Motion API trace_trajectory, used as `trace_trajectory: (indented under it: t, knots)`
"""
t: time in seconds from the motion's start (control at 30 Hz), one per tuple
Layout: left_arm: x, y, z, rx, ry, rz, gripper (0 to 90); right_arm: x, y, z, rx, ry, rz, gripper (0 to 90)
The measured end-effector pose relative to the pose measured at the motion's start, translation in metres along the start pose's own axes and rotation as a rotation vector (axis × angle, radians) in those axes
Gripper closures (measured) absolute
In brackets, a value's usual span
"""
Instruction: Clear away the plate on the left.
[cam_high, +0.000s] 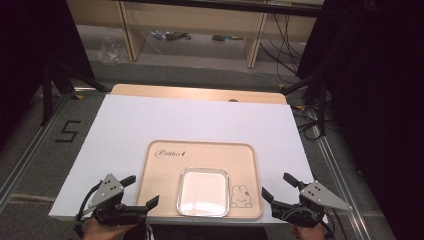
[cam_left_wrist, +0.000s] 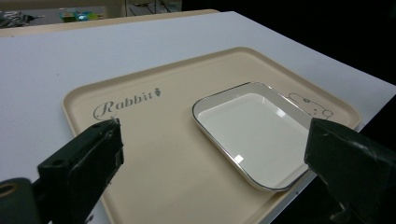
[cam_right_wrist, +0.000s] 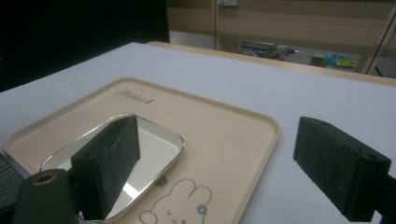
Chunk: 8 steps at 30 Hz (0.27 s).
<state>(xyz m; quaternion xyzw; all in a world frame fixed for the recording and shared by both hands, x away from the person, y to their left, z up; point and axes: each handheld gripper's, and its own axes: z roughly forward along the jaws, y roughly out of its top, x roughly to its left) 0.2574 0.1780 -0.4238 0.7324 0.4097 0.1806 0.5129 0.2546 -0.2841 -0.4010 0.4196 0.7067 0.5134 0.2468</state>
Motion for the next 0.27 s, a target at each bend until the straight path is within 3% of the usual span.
trace_trajectory:
  t: [0.13, 0.17, 0.27]
  knots:
    - [0.0001, 0.0000, 0.0002, 0.004, -0.002, 0.001, 4.9, -0.0020, 0.0000, 0.0007, -0.017, 0.006, -0.024, 15.2]
    - [0.0014, 0.0007, 0.0002, 0.007, -0.009, 0.031, 4.9, -0.0020, 0.0000, 0.0007, -0.017, 0.006, -0.024, 15.2]
    - [-0.0001, -0.0002, 0.0023, 0.007, -0.013, 0.003, 4.9, -0.0007, -0.0001, 0.0003, -0.008, 0.000, -0.006, 15.2]
